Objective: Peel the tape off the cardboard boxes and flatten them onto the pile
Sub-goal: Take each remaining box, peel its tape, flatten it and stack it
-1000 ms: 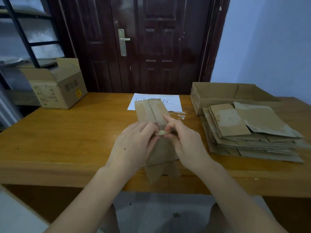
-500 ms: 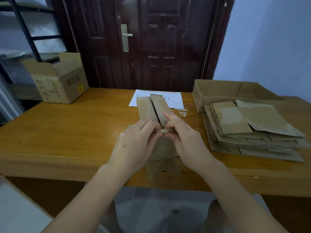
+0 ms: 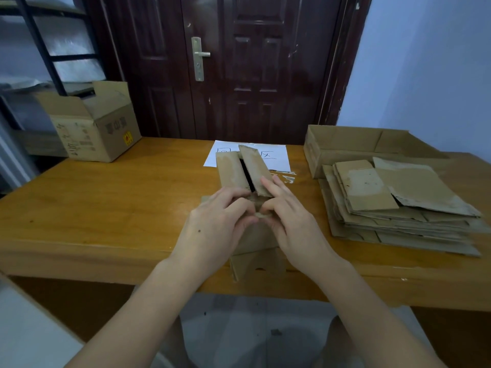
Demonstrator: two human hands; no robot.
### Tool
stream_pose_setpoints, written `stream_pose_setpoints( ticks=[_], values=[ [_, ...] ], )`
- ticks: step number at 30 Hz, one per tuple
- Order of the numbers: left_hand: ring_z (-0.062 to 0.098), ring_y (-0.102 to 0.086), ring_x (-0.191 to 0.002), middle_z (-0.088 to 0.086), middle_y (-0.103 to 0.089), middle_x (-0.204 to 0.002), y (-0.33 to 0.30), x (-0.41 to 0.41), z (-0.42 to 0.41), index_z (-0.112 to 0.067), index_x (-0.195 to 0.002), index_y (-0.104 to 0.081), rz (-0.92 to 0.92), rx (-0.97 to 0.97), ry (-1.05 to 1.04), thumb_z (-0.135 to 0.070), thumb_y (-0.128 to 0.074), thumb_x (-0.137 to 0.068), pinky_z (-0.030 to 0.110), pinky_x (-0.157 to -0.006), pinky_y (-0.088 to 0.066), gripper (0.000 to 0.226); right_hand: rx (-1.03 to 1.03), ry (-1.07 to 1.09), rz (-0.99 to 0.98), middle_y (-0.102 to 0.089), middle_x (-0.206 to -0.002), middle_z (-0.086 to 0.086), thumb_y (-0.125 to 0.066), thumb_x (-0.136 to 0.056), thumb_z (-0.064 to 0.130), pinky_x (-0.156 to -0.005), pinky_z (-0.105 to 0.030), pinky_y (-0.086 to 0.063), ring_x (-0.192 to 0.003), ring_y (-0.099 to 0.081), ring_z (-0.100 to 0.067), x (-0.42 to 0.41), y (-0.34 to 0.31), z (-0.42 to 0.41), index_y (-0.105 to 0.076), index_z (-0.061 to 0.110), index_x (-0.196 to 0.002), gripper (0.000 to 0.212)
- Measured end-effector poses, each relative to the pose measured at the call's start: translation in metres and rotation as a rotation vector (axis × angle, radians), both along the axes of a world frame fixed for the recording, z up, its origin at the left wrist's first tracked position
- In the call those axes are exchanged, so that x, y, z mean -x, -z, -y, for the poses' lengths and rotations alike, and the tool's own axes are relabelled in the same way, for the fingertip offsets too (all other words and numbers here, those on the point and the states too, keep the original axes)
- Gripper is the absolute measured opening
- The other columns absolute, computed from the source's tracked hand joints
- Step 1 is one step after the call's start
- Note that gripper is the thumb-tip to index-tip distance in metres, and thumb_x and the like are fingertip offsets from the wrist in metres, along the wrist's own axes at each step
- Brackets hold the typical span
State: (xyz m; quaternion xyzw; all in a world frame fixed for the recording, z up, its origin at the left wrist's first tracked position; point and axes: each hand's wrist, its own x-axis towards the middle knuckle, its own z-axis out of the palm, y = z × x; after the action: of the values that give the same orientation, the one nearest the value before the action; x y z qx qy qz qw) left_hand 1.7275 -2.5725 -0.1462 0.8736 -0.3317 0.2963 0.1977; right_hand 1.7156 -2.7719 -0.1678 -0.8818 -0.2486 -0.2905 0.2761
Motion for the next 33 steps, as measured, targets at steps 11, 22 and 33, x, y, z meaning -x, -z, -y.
stream_pose_setpoints(
  ticks=[11,22,33],
  values=[
    [0.025,-0.057,-0.131,0.006,-0.064,-0.13,0.008,-0.001,0.001,-0.019,-0.092,-0.074,0.045,-0.109,-0.018,-0.034,-0.063,-0.095,0.044,-0.108,-0.05,0.019,0.117,-0.01,-0.052,-0.02,-0.168,-0.006,-0.058,-0.1,0.03,-0.117,-0.05,-0.039,-0.157,-0.009,-0.023,0.006,0.006,0.009,-0.064,0.013,-0.111,0.021],
    [0.032,-0.044,-0.143,0.011,-0.055,-0.142,0.013,-0.001,-0.001,-0.02,-0.098,-0.071,0.034,-0.228,-0.041,-0.048,-0.063,-0.092,0.05,-0.117,-0.04,0.03,0.121,0.045,-0.019,-0.029,-0.165,-0.012,-0.051,-0.101,0.028,-0.123,-0.057,-0.024,-0.156,-0.016,-0.028,0.01,0.005,0.007,-0.067,0.013,-0.103,0.022],
    [0.013,-0.06,-0.124,-0.005,-0.063,-0.132,-0.021,-0.001,-0.009,-0.028,-0.104,-0.071,0.036,-0.264,-0.025,-0.056,-0.033,-0.105,0.034,-0.121,-0.023,0.048,0.208,0.143,0.172,-0.04,-0.159,-0.013,-0.051,-0.1,0.031,-0.123,-0.046,-0.029,-0.151,-0.03,-0.029,0.024,-0.021,0.003,-0.069,0.014,-0.128,0.037]
  ],
)
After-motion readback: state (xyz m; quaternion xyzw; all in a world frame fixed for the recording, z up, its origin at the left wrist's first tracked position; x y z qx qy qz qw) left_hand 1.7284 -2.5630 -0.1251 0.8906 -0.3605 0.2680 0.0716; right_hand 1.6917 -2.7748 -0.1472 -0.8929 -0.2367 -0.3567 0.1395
